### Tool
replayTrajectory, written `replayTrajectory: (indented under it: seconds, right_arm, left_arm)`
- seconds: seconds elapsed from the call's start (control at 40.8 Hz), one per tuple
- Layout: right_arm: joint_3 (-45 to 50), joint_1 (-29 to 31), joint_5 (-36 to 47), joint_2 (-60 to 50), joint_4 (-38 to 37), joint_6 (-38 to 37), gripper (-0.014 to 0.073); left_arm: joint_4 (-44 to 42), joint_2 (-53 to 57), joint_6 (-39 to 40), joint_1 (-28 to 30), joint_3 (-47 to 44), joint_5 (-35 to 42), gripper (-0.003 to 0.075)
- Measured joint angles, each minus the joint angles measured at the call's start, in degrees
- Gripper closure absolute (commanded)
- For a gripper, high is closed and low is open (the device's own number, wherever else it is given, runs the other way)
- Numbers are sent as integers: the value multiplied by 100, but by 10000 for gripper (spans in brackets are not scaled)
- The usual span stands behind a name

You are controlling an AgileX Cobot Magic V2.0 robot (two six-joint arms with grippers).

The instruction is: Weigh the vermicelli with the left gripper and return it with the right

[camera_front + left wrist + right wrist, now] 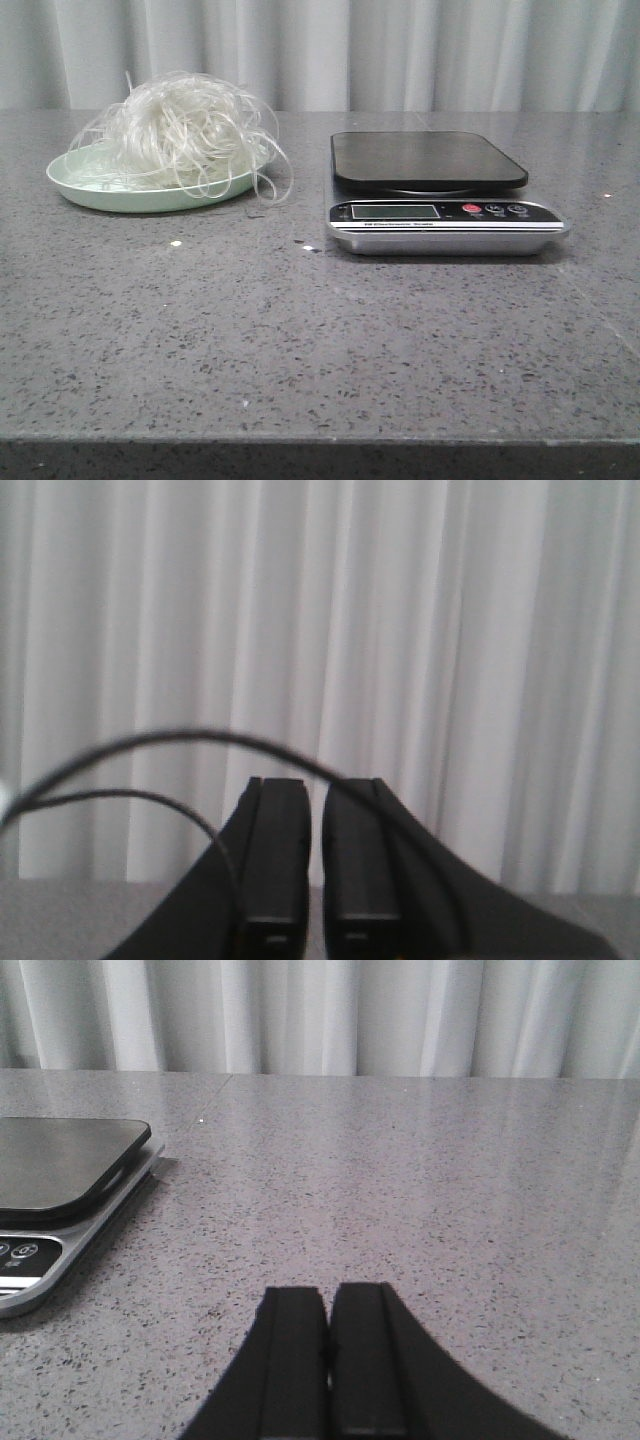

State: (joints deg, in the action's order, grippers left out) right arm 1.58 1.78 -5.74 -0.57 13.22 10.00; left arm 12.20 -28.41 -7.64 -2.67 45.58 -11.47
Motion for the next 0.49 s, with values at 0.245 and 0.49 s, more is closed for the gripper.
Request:
replayTrajectory:
  seconds: [0.245,0.49]
  right_arm:
    - [0,0,0,0,0,0,442]
    - [0,0,0,0,0,0,442]
  left_arm:
    - [-11,-1591,0,-664,831,-489,187]
    - [-11,-3003,-245,-983,1825,-1581,182]
